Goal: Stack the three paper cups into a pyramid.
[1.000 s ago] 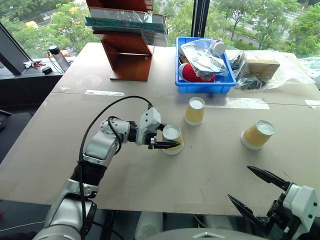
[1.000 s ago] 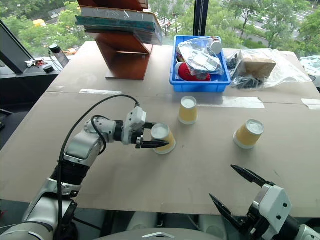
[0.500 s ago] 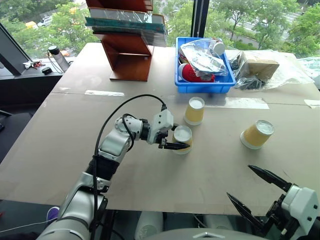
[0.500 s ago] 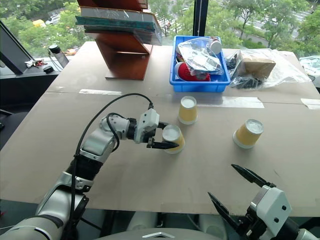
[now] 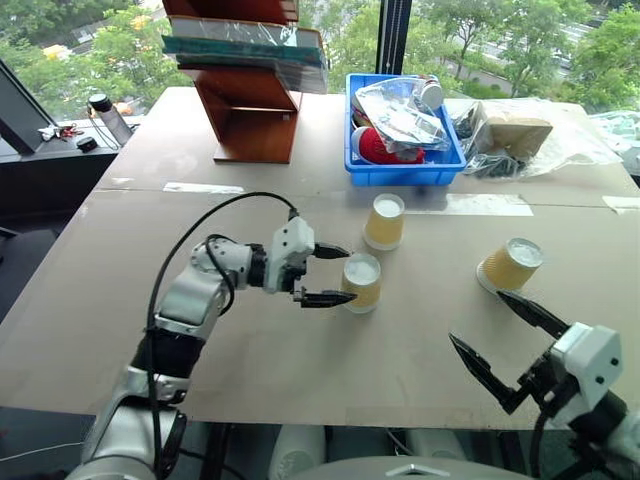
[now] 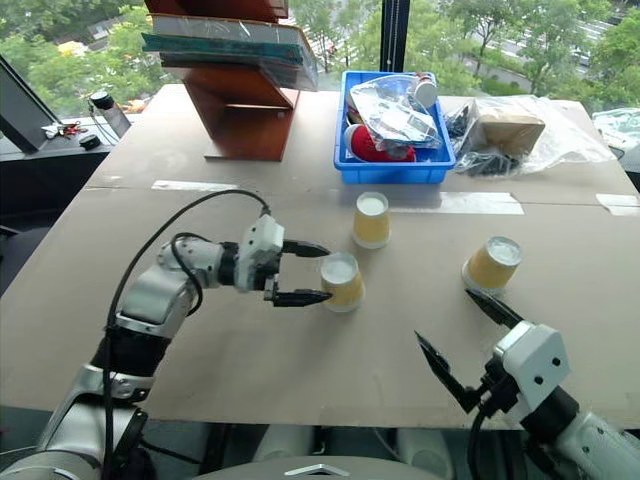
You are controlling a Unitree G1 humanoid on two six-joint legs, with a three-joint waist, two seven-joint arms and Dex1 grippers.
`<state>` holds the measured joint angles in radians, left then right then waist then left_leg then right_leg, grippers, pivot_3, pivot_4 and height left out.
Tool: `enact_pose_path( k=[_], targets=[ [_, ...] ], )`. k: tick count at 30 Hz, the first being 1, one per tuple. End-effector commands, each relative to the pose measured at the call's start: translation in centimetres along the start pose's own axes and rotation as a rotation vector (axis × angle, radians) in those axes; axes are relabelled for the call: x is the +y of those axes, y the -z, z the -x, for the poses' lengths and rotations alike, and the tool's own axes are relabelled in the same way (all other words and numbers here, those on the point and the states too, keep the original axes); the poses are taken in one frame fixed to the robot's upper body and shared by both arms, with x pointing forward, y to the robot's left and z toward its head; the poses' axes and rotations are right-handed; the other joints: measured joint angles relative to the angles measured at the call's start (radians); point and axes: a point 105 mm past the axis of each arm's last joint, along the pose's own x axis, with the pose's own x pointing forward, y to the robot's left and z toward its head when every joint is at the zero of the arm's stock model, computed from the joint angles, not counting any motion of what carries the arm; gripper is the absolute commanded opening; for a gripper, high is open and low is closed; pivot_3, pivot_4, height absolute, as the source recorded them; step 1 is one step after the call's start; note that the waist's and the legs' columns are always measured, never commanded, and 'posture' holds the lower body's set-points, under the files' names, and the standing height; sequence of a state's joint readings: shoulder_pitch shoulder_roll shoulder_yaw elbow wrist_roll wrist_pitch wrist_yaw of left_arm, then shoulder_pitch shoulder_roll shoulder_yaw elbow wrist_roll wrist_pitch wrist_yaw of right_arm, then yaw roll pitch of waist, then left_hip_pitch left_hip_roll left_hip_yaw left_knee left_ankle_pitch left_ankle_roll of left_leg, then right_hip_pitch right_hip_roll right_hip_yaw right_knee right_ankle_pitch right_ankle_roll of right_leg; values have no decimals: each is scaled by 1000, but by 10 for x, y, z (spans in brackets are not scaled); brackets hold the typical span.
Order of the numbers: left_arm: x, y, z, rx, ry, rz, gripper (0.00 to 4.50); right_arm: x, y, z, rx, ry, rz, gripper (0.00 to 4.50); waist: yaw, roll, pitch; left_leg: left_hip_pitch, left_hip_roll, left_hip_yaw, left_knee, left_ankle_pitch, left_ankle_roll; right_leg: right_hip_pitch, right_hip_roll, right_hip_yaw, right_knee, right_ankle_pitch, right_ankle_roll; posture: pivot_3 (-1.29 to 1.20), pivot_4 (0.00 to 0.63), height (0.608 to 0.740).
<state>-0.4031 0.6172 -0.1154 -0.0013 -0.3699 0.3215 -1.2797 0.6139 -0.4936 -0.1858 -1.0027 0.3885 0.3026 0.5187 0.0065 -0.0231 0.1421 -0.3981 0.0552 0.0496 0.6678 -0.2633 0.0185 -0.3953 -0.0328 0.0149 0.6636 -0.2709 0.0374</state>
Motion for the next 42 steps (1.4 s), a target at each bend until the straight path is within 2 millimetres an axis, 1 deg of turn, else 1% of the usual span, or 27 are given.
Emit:
enact_pose_path(
  k=[1,3,4,5,7,8,10,12,13,16,22,24,28,35,40,42],
  targets=[
    [-7,-24,20,-124,-25,-29,4484,-16,3,-21,44,42,26,4500,5,-2,0,0,0,0,0,0,0,0,0,-1,0,0,0,0,150,740],
    [-9,-24,34,-161,-82,-25,4484,-33,4,-41,65,63,45,4500,3,-2,1,0,0,0,1,0,0,0,0,0,0,0,0,0,150,740],
    [-11,-23,40,-179,-92,-36,4484,-37,1,-50,59,51,54,4500,-2,-2,1,0,0,1,1,0,0,0,0,0,0,0,-1,0,150,740],
    [-17,-23,45,-186,-62,-37,4484,-42,-2,-57,62,49,45,4500,-2,-1,1,0,-1,1,1,0,0,0,-1,1,0,0,-1,0,150,740],
    [-25,-29,58,-225,-35,-7,4484,-51,-8,-74,63,55,18,4500,1,-1,2,0,-1,1,1,0,0,0,-1,0,0,0,-1,0,150,740],
    [-26,-31,65,-238,-39,1,4484,-54,-11,-81,71,48,17,4500,4,-1,2,0,0,0,1,0,0,0,0,0,0,0,0,0,150,740],
    [-25,-28,78,-228,-78,11,4484,-63,-16,-101,115,74,-28,4500,2,-1,4,-1,0,0,0,0,0,-1,1,-1,1,1,1,0,150,740],
    [-27,-21,85,-202,-110,12,4484,-67,-28,-122,123,67,-39,4500,1,0,4,-1,0,0,0,0,0,-2,1,-1,1,1,1,0,150,740],
    [-27,-20,86,-196,-115,12,4484,-68,-31,-127,125,62,-43,4500,2,1,4,-1,0,0,-1,0,0,-2,0,-1,1,1,1,0,150,740],
    [-33,-19,88,-217,-119,36,4484,-69,-35,-146,163,54,-109,4500,6,0,4,-3,0,0,-2,0,0,-3,-1,-2,-1,2,2,0,150,740],
    [-43,-15,101,-228,-133,41,4484,-71,-32,-162,204,18,-201,4500,0,0,4,-10,0,0,-2,0,0,-10,-2,-2,0,2,2,0,150,740],
    [-44,-15,103,-232,-136,35,4484,-71,-32,-166,199,7,-238,4500,0,1,4,-16,0,0,-1,0,0,-16,-1,-2,3,2,2,0,150,740],
    [-45,-12,109,-223,-152,30,4484,-69,-32,-178,189,-9,-275,4500,-12,1,4,-17,0,0,0,0,0,-17,-1,-2,3,2,3,0,150,740],
    [-45,-13,107,-220,-159,32,4484,-70,-27,-199,171,1,-304,4500,-24,1,4,-16,0,0,-1,0,0,-17,-1,-2,3,2,3,0,150,740],
    [-47,-12,107,-218,-164,37,4484,-68,-24,-206,169,-6,-300,4500,-24,1,4,-16,0,0,-1,0,0,-17,-1,-2,3,2,3,0,150,740],
    [-48,-12,107,-217,-170,42,4484,-62,-29,-206,148,-44,-296,4500,-25,1,4,-16,0,0,-1,0,0,-17,-1,-2,3,2,3,0,150,740]
  ],
)
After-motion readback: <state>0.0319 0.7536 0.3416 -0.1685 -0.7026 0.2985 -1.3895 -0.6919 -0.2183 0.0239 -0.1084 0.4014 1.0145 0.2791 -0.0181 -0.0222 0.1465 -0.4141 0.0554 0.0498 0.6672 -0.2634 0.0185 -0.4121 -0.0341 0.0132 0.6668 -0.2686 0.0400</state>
